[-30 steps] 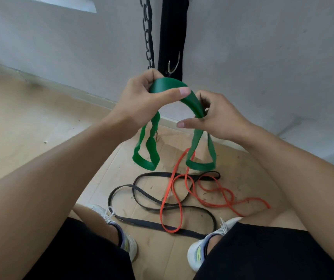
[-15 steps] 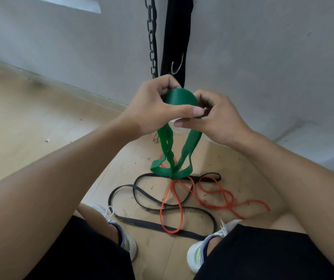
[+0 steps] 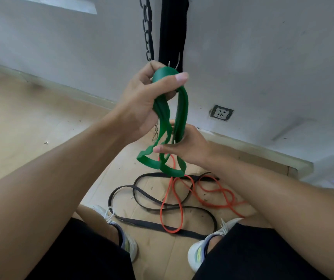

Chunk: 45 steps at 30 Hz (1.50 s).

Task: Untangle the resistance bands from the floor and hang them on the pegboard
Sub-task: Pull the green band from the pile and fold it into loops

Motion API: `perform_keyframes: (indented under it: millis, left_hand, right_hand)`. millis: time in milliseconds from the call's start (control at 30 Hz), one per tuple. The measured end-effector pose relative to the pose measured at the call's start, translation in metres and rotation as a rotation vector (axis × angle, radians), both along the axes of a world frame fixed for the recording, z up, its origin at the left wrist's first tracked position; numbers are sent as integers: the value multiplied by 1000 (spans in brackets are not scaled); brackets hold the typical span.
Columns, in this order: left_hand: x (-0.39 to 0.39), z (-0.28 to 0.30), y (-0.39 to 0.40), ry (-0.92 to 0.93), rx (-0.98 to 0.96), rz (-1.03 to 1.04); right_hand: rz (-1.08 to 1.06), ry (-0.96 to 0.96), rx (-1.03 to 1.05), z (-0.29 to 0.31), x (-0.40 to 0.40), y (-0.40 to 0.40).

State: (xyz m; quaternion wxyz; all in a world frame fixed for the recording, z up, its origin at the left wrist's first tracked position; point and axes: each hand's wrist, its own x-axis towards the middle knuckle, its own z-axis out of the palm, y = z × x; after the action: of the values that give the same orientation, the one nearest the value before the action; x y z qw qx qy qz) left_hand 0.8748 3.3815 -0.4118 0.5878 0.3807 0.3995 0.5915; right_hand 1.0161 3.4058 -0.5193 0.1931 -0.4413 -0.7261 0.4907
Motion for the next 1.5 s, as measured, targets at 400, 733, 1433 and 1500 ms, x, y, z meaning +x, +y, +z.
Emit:
perform_keyframes:
  millis: [400, 733, 1433, 1500]
  left_hand:
    - [-18, 17, 2, -75, -68, 87]
    - [-64, 5, 21, 199, -300, 531]
    - [-10, -9, -9, 1192, -4, -181]
    - [-6, -6, -11, 1079, 30, -121]
  right_hand:
    - [-140, 40, -30, 6, 0, -14]
    - [-211, 72, 27, 62, 33, 25]
    - [28, -60, 55, 73, 35, 5]
    - [59, -89, 47, 68, 36, 7]
